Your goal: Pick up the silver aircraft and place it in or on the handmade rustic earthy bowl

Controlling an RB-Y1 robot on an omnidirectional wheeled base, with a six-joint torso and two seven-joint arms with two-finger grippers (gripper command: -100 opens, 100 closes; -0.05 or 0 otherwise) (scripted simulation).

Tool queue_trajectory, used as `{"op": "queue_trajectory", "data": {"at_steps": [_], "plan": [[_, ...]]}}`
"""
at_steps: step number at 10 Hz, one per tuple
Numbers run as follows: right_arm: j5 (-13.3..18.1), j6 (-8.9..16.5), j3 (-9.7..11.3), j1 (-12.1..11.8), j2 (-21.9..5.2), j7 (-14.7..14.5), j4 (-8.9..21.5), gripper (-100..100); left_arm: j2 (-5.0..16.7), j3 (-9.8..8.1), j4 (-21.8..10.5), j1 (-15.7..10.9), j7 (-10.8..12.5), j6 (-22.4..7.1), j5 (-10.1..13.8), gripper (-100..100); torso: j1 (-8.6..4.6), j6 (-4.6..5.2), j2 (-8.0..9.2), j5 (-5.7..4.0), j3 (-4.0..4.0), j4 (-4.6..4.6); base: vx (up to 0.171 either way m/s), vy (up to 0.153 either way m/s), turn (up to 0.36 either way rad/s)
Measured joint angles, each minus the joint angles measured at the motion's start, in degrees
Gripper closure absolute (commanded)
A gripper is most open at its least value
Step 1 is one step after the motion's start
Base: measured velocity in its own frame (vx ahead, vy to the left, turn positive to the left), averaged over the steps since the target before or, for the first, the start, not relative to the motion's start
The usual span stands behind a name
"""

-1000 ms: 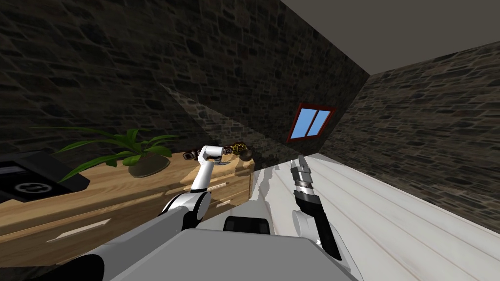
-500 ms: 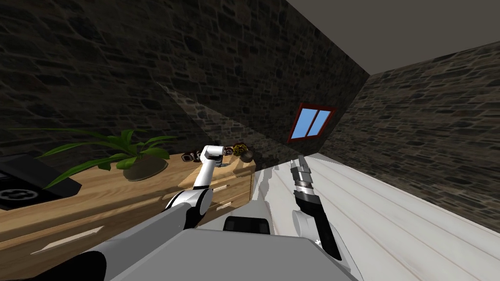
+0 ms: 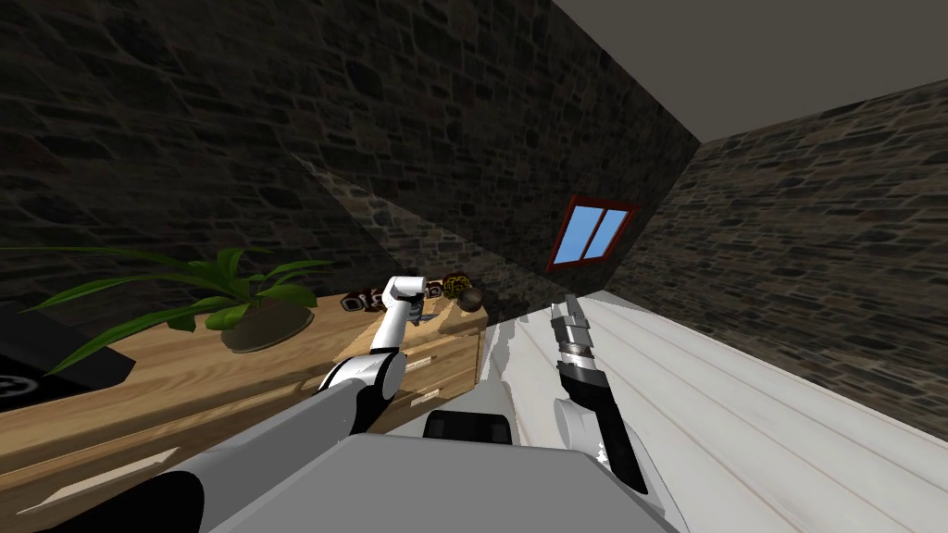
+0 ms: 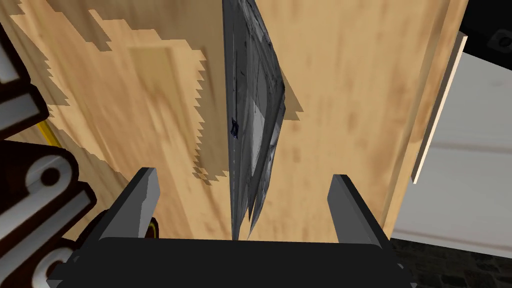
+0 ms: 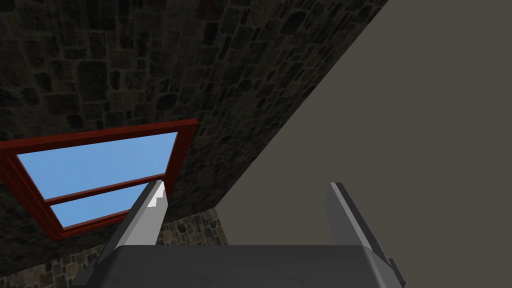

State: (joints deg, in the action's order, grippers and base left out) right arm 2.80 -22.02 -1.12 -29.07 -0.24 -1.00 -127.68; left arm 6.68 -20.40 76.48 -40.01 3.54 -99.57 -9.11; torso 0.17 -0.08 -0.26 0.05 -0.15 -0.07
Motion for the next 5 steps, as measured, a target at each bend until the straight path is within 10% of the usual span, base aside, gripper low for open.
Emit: {"op": "queue_trajectory", "data": {"at_steps": [2,3,4,5], "plan": [[0.0,0.0,0.0,0.0,0.0,0.0,0.0,0,-0.25,-0.77,-1.54,-0.54,0.02,-2.33,0.27,-100,-0.01,0.0,0.03,0.0,0.02,0.01,0.039,0.029,-0.005],[0.0,0.0,0.0,0.0,0.0,0.0,0.0,0,-0.27,-0.8,-1.55,-0.54,0.01,-2.64,0.28,0,-0.08,0.0,0.12,-0.02,0.06,0.02,0.0,0.0,0.0],[0.0,0.0,0.0,0.01,0.0,0.0,0.0,0,-0.26,-0.8,-1.55,-0.54,0.02,-2.61,0.28,-100,-0.14,0.0,0.19,-0.03,0.11,0.04,0.01,0.001,0.011],[0.0,0.0,0.0,0.01,0.01,0.0,0.0,0,-0.34,-0.71,-1.9,0.0,0.01,-1.87,0.39,-100,-0.15,0.0,0.2,-0.03,0.12,0.04,0.012,-0.001,0.016]]}}
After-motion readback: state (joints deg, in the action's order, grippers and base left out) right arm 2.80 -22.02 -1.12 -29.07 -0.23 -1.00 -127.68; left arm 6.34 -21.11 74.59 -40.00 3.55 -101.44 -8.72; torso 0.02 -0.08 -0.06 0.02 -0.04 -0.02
